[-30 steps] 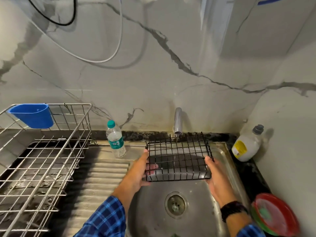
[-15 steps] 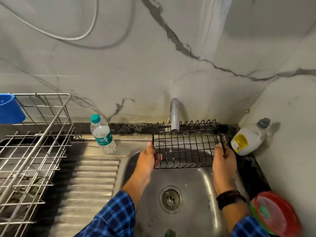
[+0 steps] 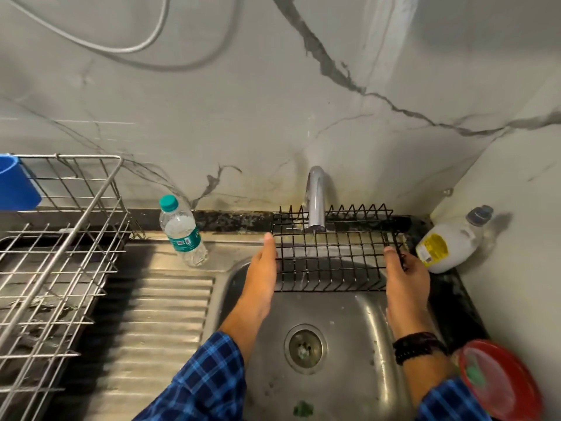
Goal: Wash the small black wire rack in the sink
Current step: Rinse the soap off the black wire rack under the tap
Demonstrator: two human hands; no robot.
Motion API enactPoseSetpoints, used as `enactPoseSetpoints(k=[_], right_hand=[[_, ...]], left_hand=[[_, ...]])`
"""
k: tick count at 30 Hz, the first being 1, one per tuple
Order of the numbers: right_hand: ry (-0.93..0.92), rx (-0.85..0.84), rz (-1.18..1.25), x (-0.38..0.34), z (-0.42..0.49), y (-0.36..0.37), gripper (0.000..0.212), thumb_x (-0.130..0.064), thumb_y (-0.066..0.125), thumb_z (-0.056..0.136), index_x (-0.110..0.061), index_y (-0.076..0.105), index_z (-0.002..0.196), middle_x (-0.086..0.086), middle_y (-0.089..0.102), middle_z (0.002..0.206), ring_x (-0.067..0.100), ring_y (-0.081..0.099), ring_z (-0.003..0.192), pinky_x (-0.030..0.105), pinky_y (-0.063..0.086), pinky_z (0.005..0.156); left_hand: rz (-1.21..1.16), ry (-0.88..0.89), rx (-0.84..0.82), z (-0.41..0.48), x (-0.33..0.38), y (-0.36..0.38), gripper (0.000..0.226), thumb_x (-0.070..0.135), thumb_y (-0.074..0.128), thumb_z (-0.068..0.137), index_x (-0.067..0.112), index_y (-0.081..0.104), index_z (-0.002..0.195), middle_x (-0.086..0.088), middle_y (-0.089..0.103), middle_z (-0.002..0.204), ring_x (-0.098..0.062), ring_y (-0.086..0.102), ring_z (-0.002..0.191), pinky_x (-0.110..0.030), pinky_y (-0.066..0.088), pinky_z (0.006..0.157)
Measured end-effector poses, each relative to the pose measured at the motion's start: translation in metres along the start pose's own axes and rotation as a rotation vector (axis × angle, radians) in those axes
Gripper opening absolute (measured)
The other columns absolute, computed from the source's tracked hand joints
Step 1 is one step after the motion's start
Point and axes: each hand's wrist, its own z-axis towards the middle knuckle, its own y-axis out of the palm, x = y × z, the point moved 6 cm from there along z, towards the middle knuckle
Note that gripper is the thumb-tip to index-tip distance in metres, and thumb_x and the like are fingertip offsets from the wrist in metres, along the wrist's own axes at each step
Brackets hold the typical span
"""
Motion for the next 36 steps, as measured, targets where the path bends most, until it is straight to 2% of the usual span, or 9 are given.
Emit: enactPoseSetpoints(k=[5,8,12,16,19,24,27,34,36], right_hand=[[-0.011,0.077,0.026,-0.004,0.004,-0.007,0.038,-0.038,0.059,0.094,-0.011,0.061,0.120,-0.001,0.065,0.106,0.017,0.060,0.097,0.023,0.045,0.071],[-0.138,0.136,-0.158,-0.016,0.003,-0.011,0.040,-0.030,0.054,0.098,-0.010,0.055,0.133,0.011,0.060,0.127,0.025,0.057,0.114,0.022,0.046,0.080],[-0.590,0.085,-0.880,-0.038,-0.021,0.016,0.055,-0.037,0.044,0.099,-0.016,0.038,0.150,0.013,0.035,0.157,0.037,0.029,0.146,0.068,0.009,0.115],[-0.834,-0.290,-1.178,-0.029,-0.083,0.087,0.063,-0.050,0.012,0.103,-0.019,0.012,0.157,0.011,0.006,0.165,0.034,0.005,0.152,0.066,-0.010,0.116],[-0.989,-0.467,-1.145,-0.022,-0.118,0.115,0.062,-0.045,0.021,0.104,-0.010,0.022,0.155,0.009,0.017,0.164,0.029,0.017,0.151,0.054,0.006,0.120],[-0.979,-0.425,-1.169,-0.014,-0.087,0.077,0.059,-0.045,0.021,0.105,-0.015,0.023,0.156,0.004,0.022,0.163,0.020,0.016,0.152,0.045,0.012,0.120],[-0.921,-0.384,-1.168,-0.014,-0.066,0.058,0.059,-0.046,0.024,0.103,-0.018,0.026,0.156,0.000,0.022,0.163,0.023,0.018,0.152,0.053,0.011,0.121],[-1.205,-0.543,-1.134,-0.017,-0.112,0.080,0.062,-0.044,0.033,0.103,-0.014,0.025,0.157,0.003,0.017,0.165,0.023,0.015,0.153,0.046,0.008,0.123],[-1.144,-0.451,-1.204,-0.016,-0.091,0.069,0.063,-0.048,0.029,0.103,-0.018,0.023,0.157,0.002,0.015,0.166,0.024,0.015,0.153,0.052,0.001,0.123]], left_hand=[[-0.234,-0.033,-0.016,0.016,0.004,0.014,0.067,0.075,0.052,0.087,0.014,0.076,0.100,-0.010,0.071,0.086,-0.013,0.054,0.067,-0.028,0.046,0.062],[-0.261,-0.061,0.003,0.025,-0.001,0.025,0.062,0.068,0.050,0.092,0.014,0.077,0.107,0.012,0.063,0.063,-0.010,0.036,0.056,-0.027,0.030,0.052],[-0.272,-0.106,-0.032,0.022,-0.002,0.044,0.052,0.063,0.051,0.095,0.019,0.076,0.105,0.012,0.070,0.078,-0.006,0.036,0.051,-0.024,0.030,0.048],[-0.318,-0.121,-0.134,0.036,-0.015,0.057,0.061,0.069,0.059,0.086,0.016,0.076,0.112,-0.003,0.077,0.110,-0.020,0.072,0.090,-0.039,0.056,0.083],[-0.293,-0.080,-0.209,0.054,-0.033,0.052,0.086,0.080,0.067,0.073,0.019,0.066,0.133,-0.010,0.063,0.140,-0.029,0.055,0.134,-0.050,0.038,0.115],[-0.426,-0.235,-0.163,0.056,-0.020,0.043,0.096,0.085,0.072,0.058,0.018,0.069,0.127,-0.007,0.071,0.128,-0.025,0.067,0.098,-0.034,0.051,0.076],[-0.437,-0.185,-0.113,0.050,-0.011,0.035,0.069,0.072,0.057,0.087,0.016,0.067,0.125,0.001,0.070,0.108,-0.008,0.065,0.052,-0.016,0.043,0.044],[-0.516,-0.259,-0.114,0.043,-0.018,0.029,0.091,0.078,0.070,0.057,0.013,0.073,0.121,-0.010,0.069,0.115,-0.028,0.055,0.095,-0.036,0.039,0.074],[-0.529,-0.253,-0.139,0.039,-0.018,0.024,0.072,0.076,0.065,0.074,0.013,0.076,0.107,-0.008,0.076,0.102,-0.022,0.062,0.081,-0.029,0.043,0.064]])
